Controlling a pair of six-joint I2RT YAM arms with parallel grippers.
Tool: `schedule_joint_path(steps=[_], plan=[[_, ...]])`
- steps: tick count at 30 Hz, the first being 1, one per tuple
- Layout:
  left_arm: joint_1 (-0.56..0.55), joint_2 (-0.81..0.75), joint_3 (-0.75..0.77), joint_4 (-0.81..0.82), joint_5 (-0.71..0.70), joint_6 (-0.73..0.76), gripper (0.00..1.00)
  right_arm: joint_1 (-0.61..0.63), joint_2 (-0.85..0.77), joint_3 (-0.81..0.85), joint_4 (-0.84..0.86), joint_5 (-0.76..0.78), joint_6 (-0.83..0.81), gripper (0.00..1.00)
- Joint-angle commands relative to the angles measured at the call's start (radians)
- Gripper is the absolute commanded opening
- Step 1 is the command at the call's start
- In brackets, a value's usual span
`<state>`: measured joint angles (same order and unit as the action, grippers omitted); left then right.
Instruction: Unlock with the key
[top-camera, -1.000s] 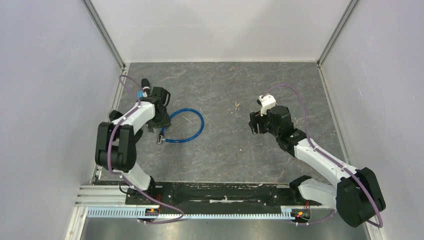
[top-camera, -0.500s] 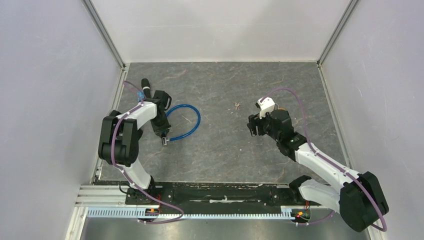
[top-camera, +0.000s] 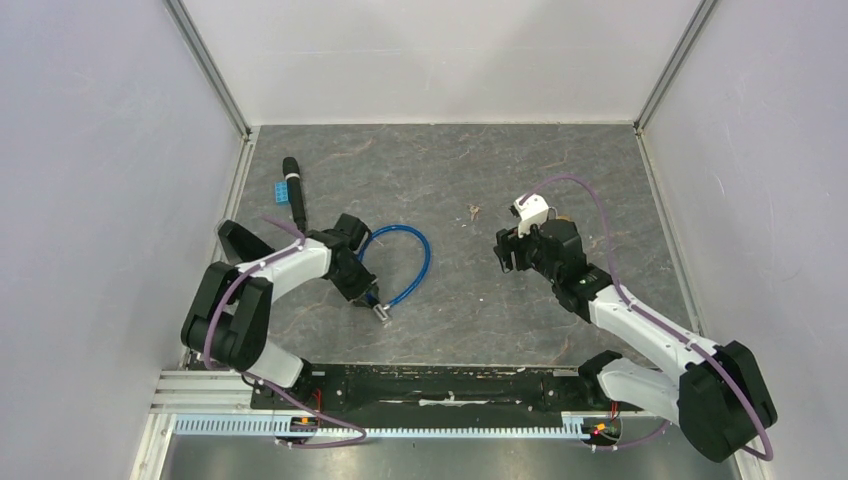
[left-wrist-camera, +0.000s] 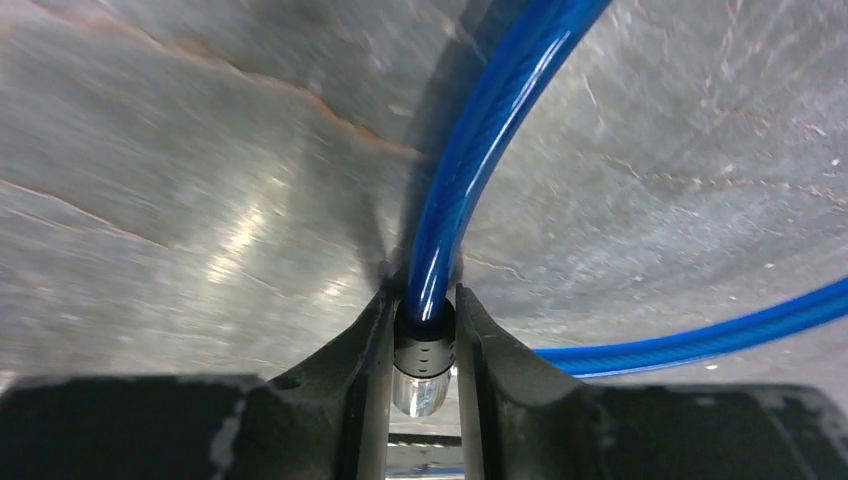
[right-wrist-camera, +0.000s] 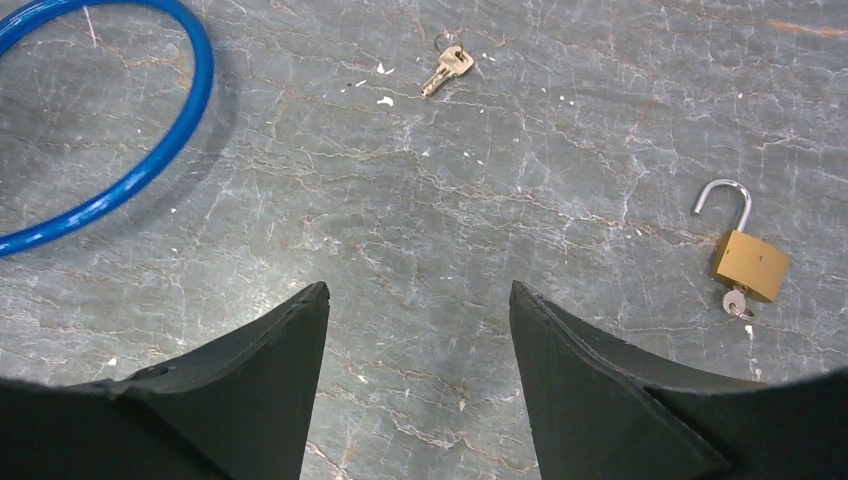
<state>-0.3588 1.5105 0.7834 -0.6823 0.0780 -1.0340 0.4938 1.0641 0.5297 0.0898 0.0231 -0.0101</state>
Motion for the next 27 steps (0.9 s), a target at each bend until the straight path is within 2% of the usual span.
schedule_joint_path(steps=[1,7,13,17,21,27], plan=[[-0.077,-0.010,-0.015,0.126,0.047,-0.311,0.34,0.004,0.048,0.040,-0.009,-0.012,0.004,0.69],[-0.103,-0.023,-0.005,0.176,0.056,-0.354,0.59,0.002,0.156,0.118,-0.024,-0.066,0.039,0.68],[-0.094,-0.182,-0.030,0.143,-0.050,-0.270,0.73,-0.019,0.317,0.233,0.016,-0.098,0.062,0.65],[-0.075,-0.311,-0.001,0.079,-0.184,-0.096,0.80,-0.064,0.457,0.326,0.041,-0.111,0.080,0.62],[-0.063,-0.450,0.043,0.066,-0.304,0.152,0.84,-0.084,0.598,0.442,0.034,-0.087,0.051,0.62],[-0.057,-0.603,0.079,0.172,-0.435,0.495,0.84,-0.093,0.776,0.608,0.006,-0.080,0.019,0.63]])
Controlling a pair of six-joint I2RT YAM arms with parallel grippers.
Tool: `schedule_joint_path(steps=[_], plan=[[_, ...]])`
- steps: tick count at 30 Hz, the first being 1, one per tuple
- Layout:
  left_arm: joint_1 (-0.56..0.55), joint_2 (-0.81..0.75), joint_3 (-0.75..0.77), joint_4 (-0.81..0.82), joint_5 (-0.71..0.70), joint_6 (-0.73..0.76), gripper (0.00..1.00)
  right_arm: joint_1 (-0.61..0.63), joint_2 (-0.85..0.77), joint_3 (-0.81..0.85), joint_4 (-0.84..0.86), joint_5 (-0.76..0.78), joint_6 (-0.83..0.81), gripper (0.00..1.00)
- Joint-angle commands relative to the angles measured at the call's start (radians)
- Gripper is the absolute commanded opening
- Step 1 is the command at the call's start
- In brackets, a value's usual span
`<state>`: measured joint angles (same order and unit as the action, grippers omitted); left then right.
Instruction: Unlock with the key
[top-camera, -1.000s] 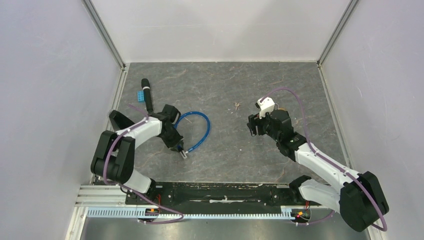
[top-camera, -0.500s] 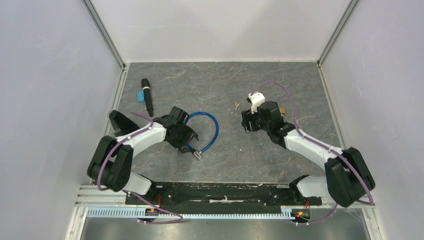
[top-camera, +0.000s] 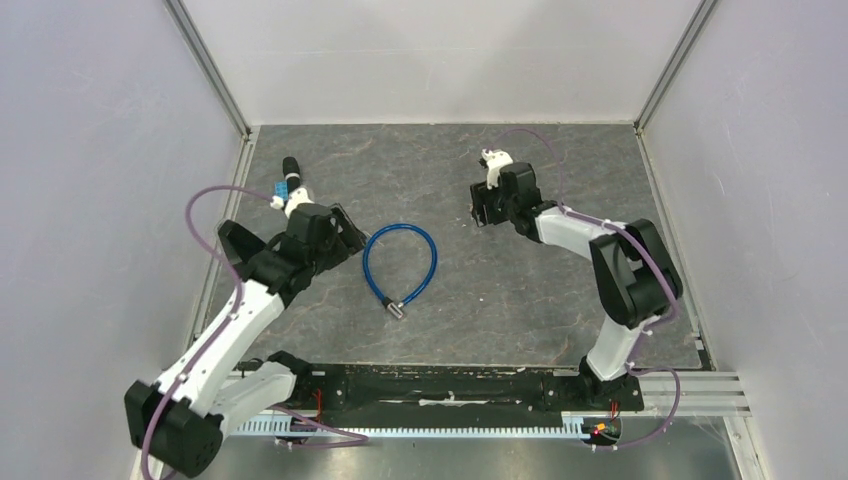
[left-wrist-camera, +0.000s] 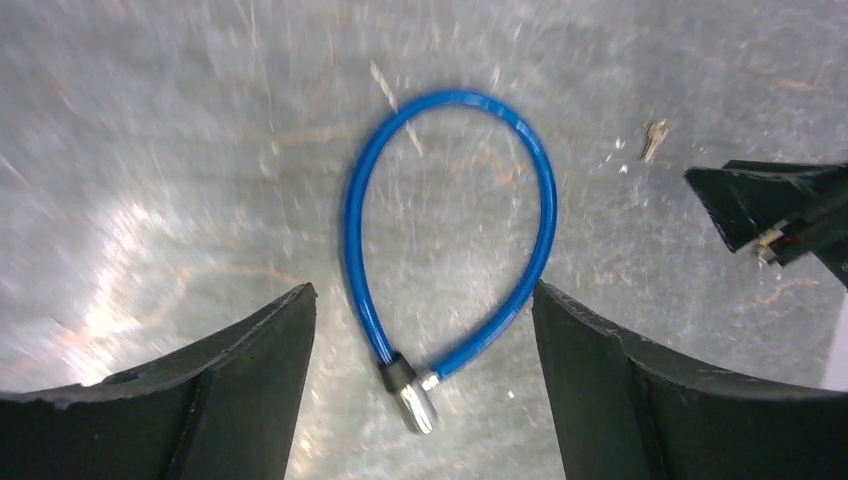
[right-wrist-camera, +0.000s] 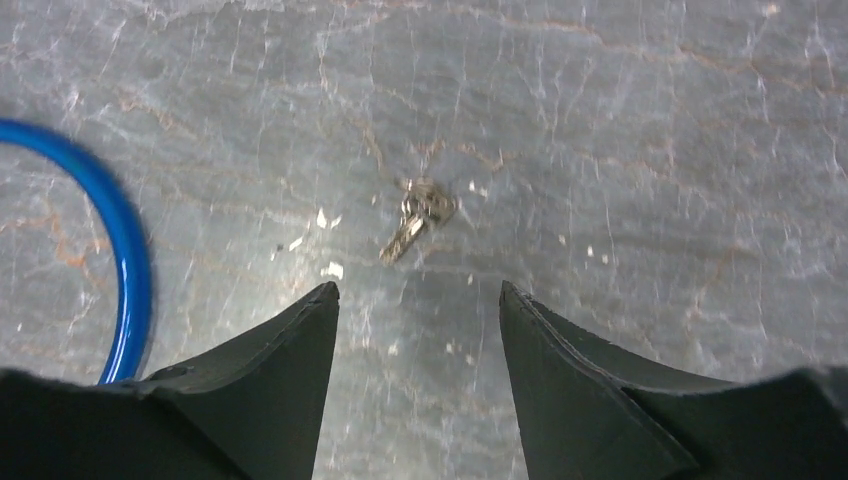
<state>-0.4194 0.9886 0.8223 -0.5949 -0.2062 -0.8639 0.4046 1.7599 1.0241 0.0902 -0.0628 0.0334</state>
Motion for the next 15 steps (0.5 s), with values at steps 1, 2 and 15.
schedule_joint_path(steps=[1,2,15], plan=[[0.005,-0.099,0.031,0.113,-0.173,0.380,0.84,-0.004,0.114,0.147,-0.005,0.002,-0.051,0.63],[0.005,-0.113,0.020,0.147,-0.183,0.430,0.84,-0.004,0.146,0.174,-0.018,0.000,-0.058,0.63],[0.006,-0.167,-0.081,0.265,-0.131,0.675,0.83,-0.003,0.299,0.291,-0.070,-0.002,-0.101,0.59]])
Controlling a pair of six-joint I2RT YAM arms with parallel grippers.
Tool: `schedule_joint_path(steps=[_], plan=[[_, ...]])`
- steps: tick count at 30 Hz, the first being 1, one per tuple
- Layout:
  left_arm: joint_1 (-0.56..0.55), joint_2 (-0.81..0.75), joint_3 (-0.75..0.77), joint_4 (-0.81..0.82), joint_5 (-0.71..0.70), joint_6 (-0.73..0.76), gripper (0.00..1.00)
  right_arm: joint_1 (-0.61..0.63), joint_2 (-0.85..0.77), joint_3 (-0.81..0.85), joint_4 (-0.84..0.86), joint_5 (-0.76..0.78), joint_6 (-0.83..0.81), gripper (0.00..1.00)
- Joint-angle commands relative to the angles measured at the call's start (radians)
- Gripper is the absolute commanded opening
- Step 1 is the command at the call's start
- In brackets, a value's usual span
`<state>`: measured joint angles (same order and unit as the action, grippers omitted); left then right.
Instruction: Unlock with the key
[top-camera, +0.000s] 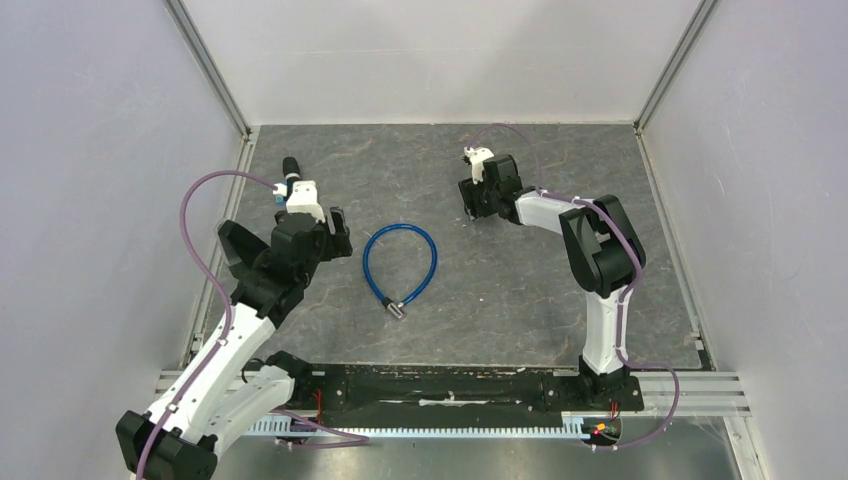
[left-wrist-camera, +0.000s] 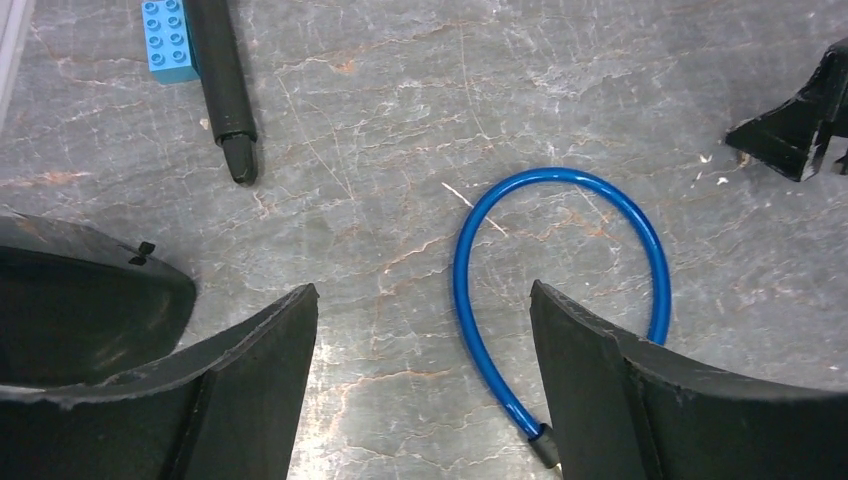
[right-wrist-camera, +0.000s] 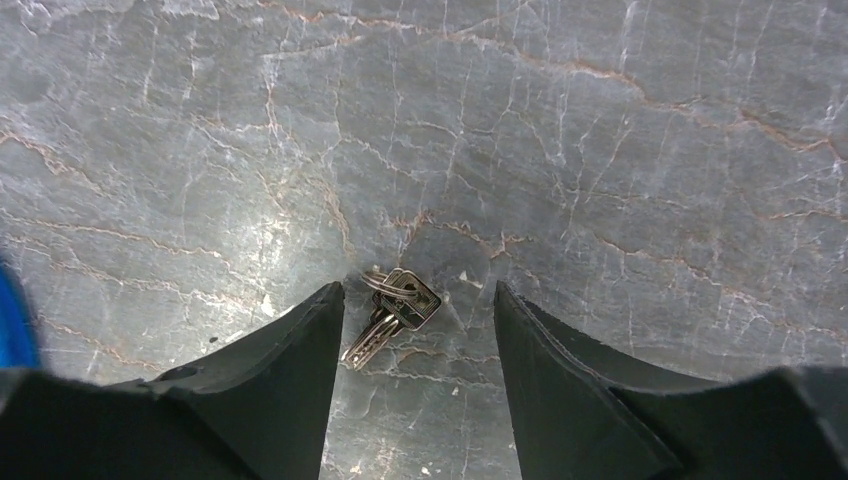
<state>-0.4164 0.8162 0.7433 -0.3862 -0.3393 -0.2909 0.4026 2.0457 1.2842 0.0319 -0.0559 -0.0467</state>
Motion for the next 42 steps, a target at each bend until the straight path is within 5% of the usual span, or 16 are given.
schedule_joint_path(steps=[1,9,17,24,30,42], plan=[[0.003,0.007,-0.002,0.058,0.021,0.102,0.82,-0.001,0.018,0.028,-0.012,-0.010,-0.021,0.57],[0.003,0.023,-0.002,0.046,0.050,0.099,0.81,-0.001,0.014,-0.032,-0.008,-0.025,-0.019,0.31],[0.001,0.031,-0.005,0.044,0.079,0.098,0.81,0.011,-0.167,-0.229,-0.004,-0.089,0.074,0.01],[0.001,0.057,0.008,0.030,0.180,0.065,0.80,0.053,-0.418,-0.451,0.046,-0.135,0.144,0.00],[-0.018,0.079,-0.023,0.139,0.392,-0.167,0.81,0.076,-0.632,-0.606,0.169,-0.199,0.230,0.00],[-0.245,0.194,-0.033,0.440,0.459,-0.424,0.81,0.129,-0.892,-0.766,0.467,-0.310,0.363,0.00]])
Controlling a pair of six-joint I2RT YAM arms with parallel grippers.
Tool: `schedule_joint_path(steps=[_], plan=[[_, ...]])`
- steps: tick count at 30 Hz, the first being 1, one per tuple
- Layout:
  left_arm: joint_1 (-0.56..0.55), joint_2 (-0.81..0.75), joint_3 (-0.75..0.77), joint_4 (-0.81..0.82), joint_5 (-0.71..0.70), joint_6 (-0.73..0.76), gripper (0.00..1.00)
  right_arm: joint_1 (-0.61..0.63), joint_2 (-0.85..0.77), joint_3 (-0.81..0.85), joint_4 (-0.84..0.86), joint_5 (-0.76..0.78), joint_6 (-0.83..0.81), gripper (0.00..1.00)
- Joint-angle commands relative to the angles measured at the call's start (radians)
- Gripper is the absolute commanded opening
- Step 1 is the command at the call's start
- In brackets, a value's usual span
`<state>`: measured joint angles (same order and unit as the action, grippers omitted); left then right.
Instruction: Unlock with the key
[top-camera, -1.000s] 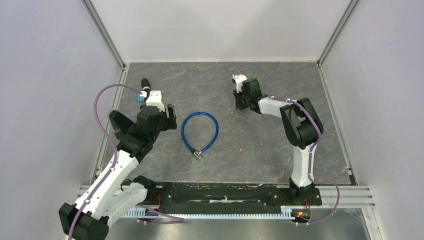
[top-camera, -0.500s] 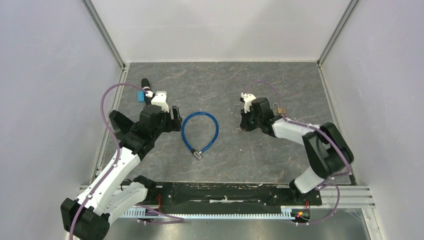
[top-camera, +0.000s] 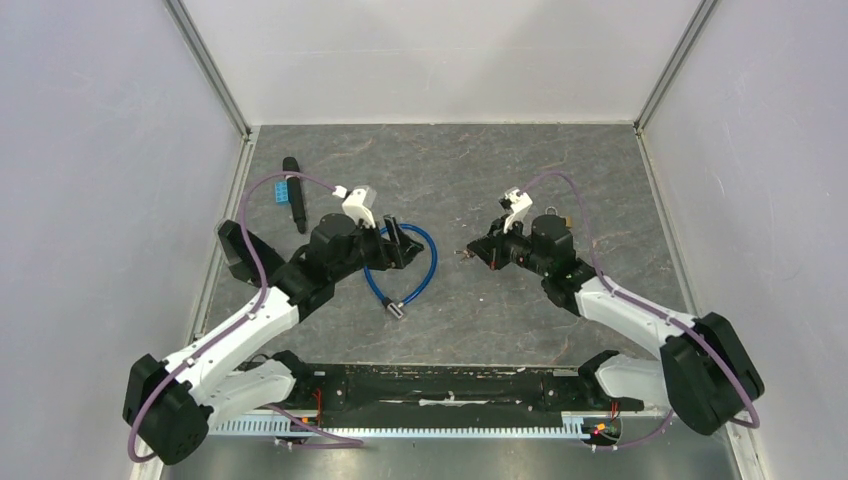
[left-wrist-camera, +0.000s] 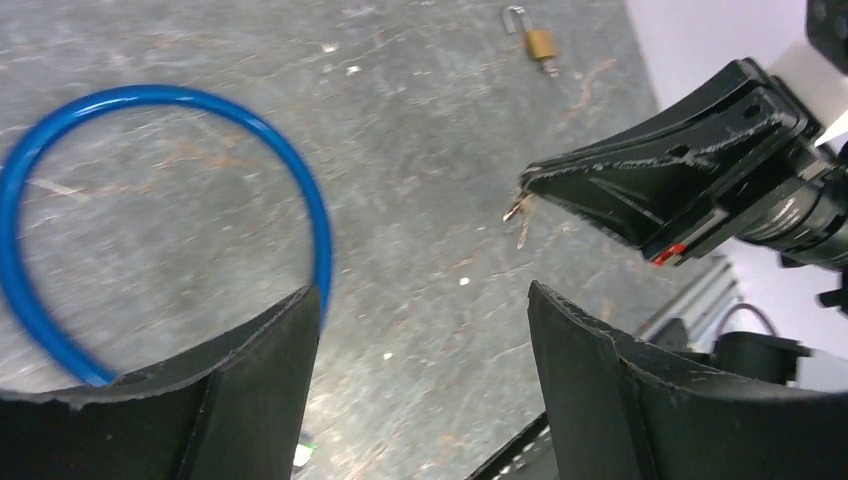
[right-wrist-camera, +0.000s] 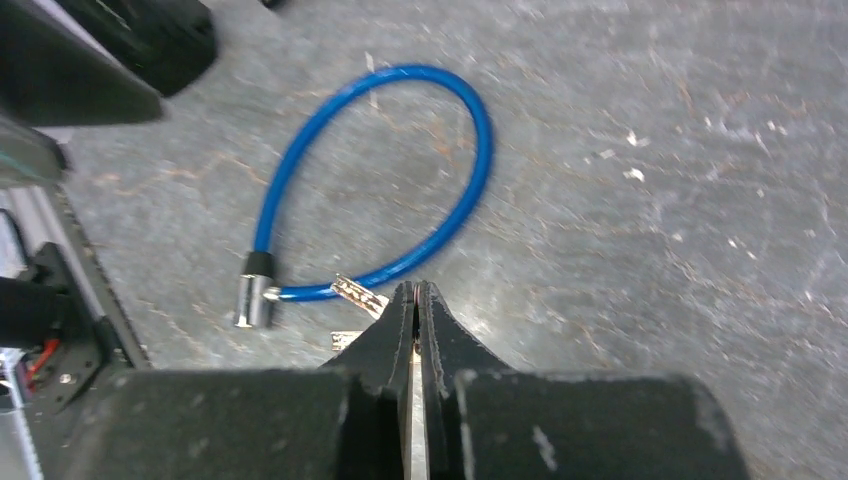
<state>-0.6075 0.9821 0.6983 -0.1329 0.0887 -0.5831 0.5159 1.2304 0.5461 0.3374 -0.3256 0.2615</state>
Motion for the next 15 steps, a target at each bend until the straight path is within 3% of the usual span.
schedule_joint_path(steps=[1,9,15], plan=[[-0.070,0.039,0.012,0.214,0.031,-0.147,0.81,0.019,-0.091,-0.034,0.173,-0.042,0.060,0.00],[-0.202,0.181,0.074,0.306,0.017,-0.169,0.68,0.030,-0.158,-0.046,0.189,-0.076,0.083,0.00],[-0.230,0.231,0.110,0.330,-0.011,-0.174,0.47,0.032,-0.185,-0.044,0.185,-0.100,0.085,0.00]])
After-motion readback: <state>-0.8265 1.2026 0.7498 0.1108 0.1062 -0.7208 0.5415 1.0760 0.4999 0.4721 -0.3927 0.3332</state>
